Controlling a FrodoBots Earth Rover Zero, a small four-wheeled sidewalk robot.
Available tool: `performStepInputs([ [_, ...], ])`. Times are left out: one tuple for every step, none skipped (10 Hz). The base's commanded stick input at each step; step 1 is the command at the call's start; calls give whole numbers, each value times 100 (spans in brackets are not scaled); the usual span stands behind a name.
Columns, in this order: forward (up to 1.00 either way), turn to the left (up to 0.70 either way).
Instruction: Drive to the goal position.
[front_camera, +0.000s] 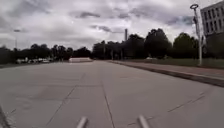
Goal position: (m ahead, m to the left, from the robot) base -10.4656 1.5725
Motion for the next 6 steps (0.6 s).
performStepInputs([
  [70, 1],
  [70, 1],
  [70, 1],
  [70, 1],
  [70, 1],
  [70, 1],
])
